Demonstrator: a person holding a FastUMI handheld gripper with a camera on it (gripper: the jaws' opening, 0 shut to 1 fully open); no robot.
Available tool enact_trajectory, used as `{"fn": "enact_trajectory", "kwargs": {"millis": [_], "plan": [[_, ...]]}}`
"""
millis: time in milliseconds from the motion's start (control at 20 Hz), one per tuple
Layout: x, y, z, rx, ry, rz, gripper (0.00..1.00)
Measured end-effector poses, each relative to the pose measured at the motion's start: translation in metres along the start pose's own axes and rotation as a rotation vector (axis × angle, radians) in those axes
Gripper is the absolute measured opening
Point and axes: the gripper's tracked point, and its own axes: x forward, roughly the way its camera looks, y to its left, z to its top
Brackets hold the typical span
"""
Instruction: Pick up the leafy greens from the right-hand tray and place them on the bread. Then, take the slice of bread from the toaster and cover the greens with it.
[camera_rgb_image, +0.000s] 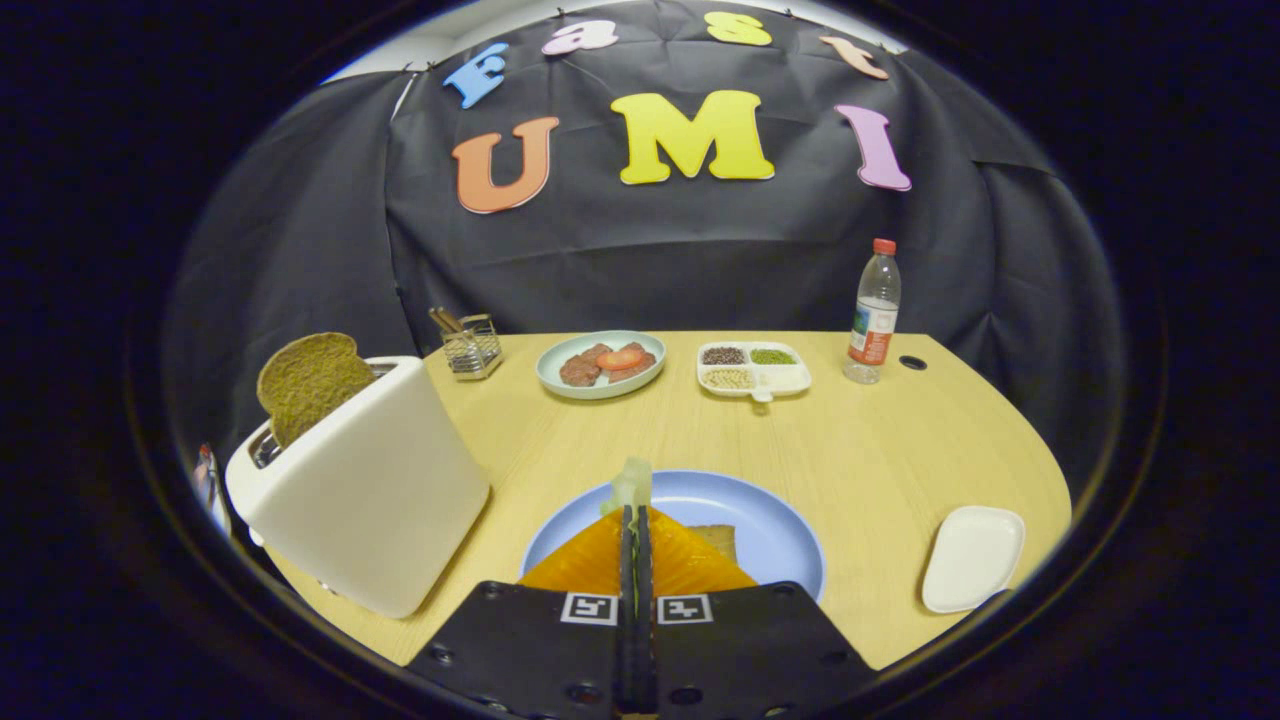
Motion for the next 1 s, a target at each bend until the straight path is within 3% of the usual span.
{"fn": "enact_trajectory", "kwargs": {"millis": [150,350,450,700,1000], "plan": [[0.015,-0.005,-0.009,0.008,0.041,0.0,0.0],[0.02,-0.021,-0.007,-0.007,0.035,-0.073,0.01],[0.015,-0.021,-0.005,-0.017,0.02,-0.078,0.15],[-0.018,-0.03,0.002,-0.021,-0.029,-0.128,0.98],[-0.08,-0.028,0.012,-0.015,-0.087,-0.165,0.98]]}}
